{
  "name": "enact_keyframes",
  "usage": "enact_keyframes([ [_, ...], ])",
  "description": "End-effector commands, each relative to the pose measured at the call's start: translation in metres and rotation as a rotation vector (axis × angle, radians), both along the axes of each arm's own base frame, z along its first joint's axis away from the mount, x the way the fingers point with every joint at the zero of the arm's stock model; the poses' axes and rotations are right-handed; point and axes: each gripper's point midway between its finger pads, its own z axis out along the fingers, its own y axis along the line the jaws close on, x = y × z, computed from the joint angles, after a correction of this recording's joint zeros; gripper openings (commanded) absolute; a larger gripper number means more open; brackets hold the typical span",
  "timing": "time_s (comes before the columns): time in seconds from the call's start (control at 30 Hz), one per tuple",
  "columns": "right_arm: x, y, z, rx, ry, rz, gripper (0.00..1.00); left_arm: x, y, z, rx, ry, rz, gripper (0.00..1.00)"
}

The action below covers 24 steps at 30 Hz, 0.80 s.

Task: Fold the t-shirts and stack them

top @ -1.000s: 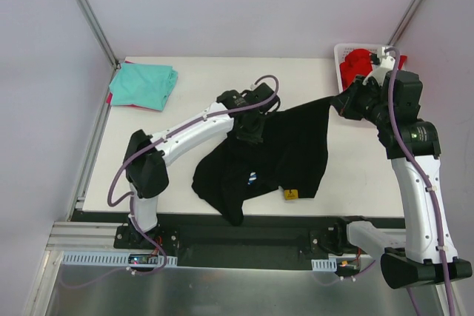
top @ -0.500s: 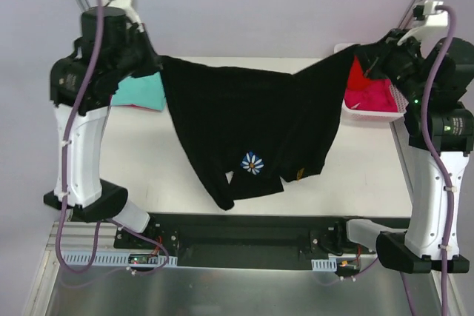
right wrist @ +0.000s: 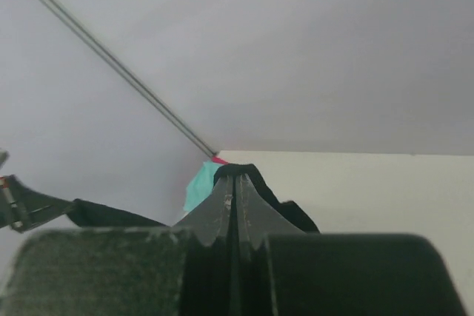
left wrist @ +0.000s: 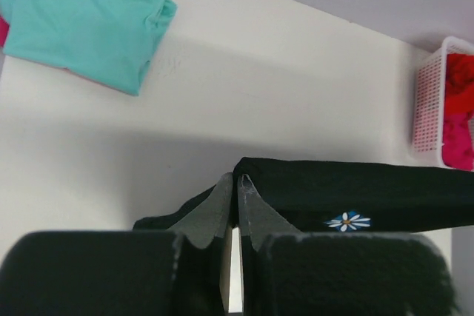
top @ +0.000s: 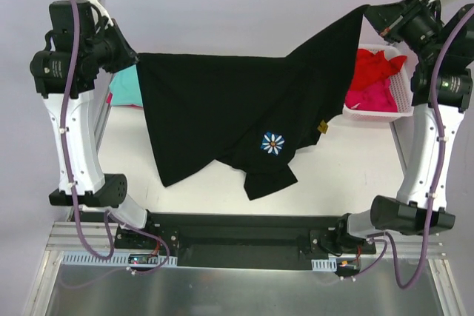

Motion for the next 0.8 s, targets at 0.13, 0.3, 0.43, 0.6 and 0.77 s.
enact_keyframes([
  [0.13, -0.016, 0.029, 0.101, 0.196, -0.184, 0.362, 0.0, 0.069, -0.034, 0.062, -0.337, -0.222, -0.201, 0.0],
  [0.3, -0.02, 0.015, 0.13, 0.078, -0.365, 0.309, 0.0, 0.087, -0.023, 0.102, -0.282, -0.41, -0.181, 0.0],
  [0.43, -0.033, 0.008, 0.136, -0.035, -0.444, 0.266, 0.0, 0.073, -0.005, 0.14, -0.171, -0.571, -0.117, 0.0],
  [0.6, -0.051, 0.016, 0.145, -0.075, -0.495, 0.277, 0.0, 0.046, -0.005, 0.171, -0.14, -0.674, -0.126, 0.0],
  [0.77, -0.089, 0.03, 0.168, -0.021, -0.57, 0.331, 0.0, 0.006, -0.008, 0.204, -0.153, -0.787, -0.124, 0.0],
])
